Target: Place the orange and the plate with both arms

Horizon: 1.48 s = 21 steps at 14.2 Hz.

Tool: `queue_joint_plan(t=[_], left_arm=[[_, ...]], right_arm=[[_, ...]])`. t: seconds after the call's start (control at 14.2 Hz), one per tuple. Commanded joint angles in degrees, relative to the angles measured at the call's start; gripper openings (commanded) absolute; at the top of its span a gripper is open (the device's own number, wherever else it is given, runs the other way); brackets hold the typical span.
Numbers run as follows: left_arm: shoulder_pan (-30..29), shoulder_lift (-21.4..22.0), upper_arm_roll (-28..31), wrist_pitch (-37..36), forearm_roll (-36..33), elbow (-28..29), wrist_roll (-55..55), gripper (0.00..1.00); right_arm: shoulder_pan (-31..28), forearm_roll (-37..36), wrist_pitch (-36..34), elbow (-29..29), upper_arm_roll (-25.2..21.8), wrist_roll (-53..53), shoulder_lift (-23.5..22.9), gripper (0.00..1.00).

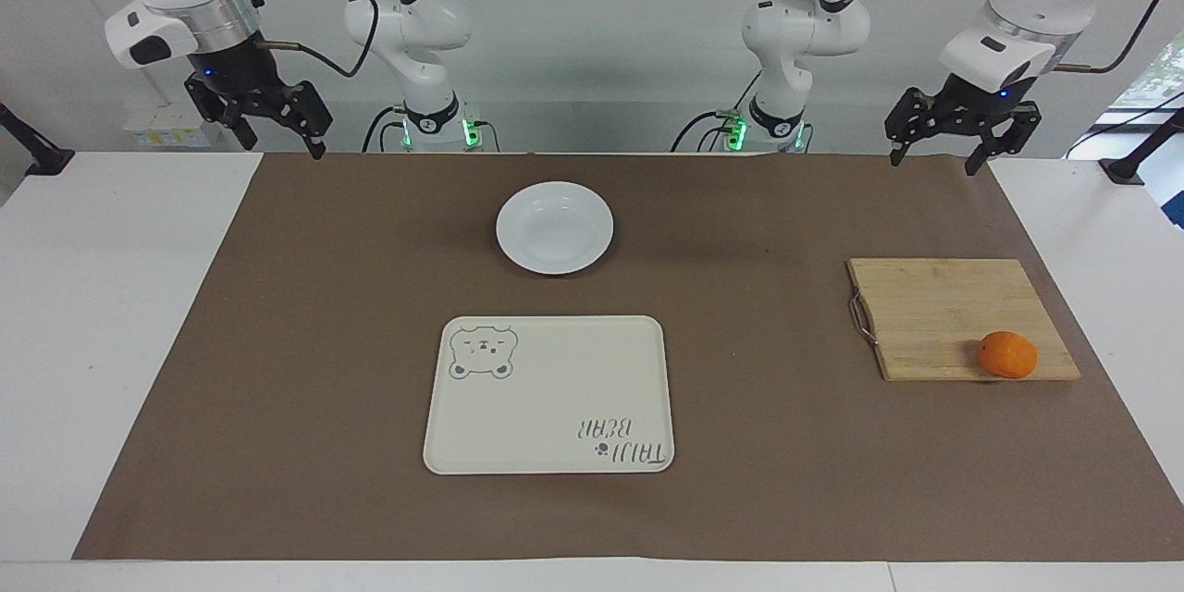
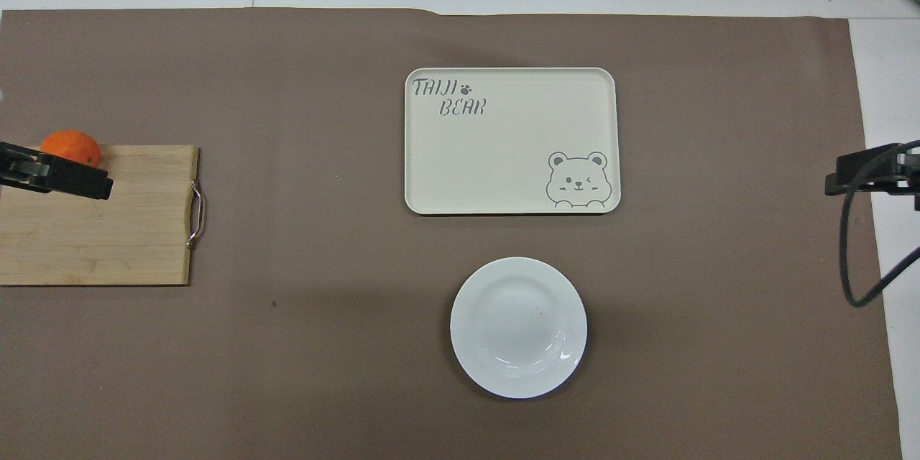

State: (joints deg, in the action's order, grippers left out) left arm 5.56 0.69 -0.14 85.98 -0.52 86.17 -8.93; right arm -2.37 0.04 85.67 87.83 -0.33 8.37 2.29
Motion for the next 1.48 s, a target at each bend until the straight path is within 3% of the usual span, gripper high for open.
queue_joint_plan(t=[0.0, 1.41], left_arm=[[0.7, 0.6, 0.4, 0.8, -0.8, 0.8, -0.6, 1.0], [-0.2, 0.5, 0.5, 3.9, -0.3, 0.8, -0.7, 1.0]], right_arm=[[-0.4, 1.4, 0.4, 1.0, 0.2, 0.8, 1.0, 1.0], [-0.4, 1.4, 0.3, 1.0, 0.1, 0.8, 1.0, 1.0]])
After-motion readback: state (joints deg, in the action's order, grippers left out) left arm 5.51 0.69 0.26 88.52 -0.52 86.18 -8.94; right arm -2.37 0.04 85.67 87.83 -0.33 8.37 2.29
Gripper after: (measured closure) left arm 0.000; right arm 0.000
